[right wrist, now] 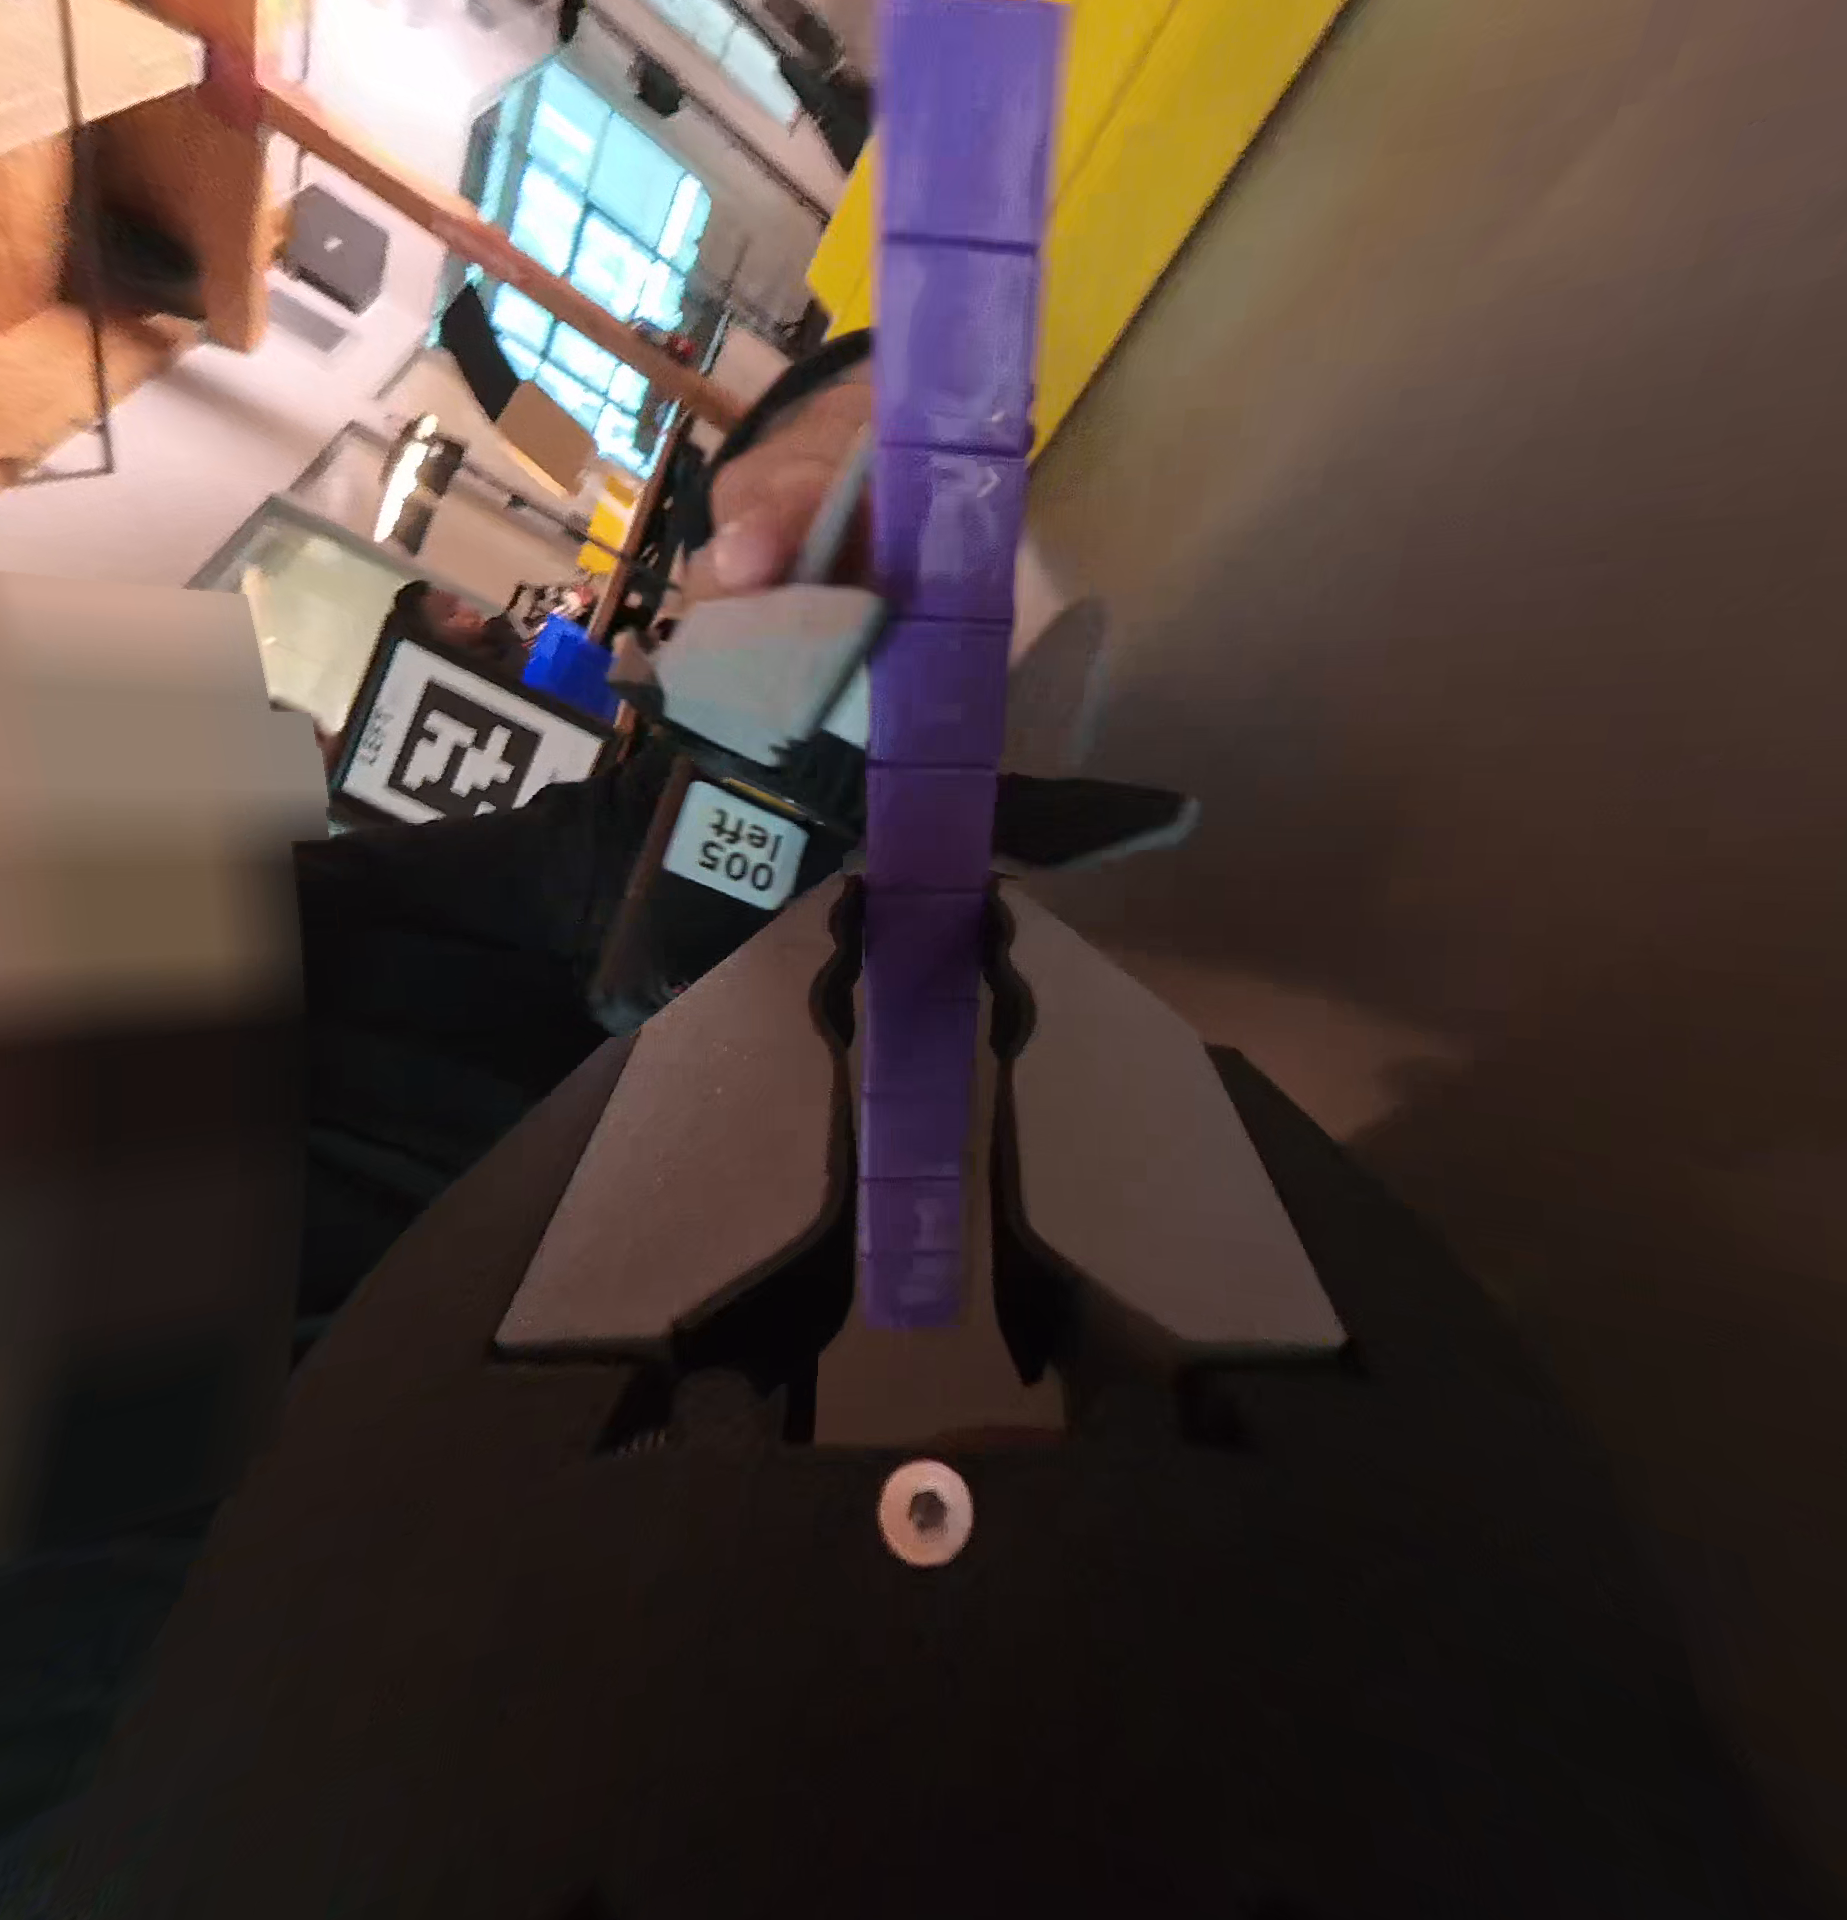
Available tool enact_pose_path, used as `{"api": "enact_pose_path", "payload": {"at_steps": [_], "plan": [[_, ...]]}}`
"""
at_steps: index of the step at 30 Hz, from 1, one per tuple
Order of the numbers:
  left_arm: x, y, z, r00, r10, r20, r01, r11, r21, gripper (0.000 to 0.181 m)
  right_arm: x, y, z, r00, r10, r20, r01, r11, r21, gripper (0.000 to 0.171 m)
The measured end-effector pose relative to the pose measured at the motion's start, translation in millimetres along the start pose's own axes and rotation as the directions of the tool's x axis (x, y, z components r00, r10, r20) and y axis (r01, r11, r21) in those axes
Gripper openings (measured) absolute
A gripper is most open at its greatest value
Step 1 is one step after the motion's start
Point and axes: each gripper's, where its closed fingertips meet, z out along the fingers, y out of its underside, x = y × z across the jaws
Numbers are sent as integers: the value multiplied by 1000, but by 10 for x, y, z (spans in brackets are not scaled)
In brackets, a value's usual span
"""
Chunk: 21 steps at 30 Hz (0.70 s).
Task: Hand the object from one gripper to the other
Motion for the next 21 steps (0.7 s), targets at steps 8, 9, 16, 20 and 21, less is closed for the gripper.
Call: {"api": "enact_pose_path", "payload": {"at_steps": [8, 9, 16, 20, 21], "plan": [[-175, 189, -73, 895, -442, -59, 444, 896, 25, 19, -282, -505, -418, 932, -343, -115, 361, 891, 275, 68], [-217, 238, -83, 851, -521, -65, 524, 851, 29, 19, -394, -575, -508, 911, -396, -119, 412, 847, 335, 68], [-229, 47, -176, 519, -786, -335, 846, 530, 67, 19, -631, -430, -284, 613, -729, -305, 789, 587, 182, 71], [-68, -194, -218, 440, -763, -473, 865, 502, -6, 19, -632, -402, -35, 419, -805, -419, 895, 445, 40, 48], [-67, -218, -211, 437, -766, -472, 866, 499, -9, 19, -601, -400, -2, 382, -813, -439, 905, 425, 1, 30]]}}
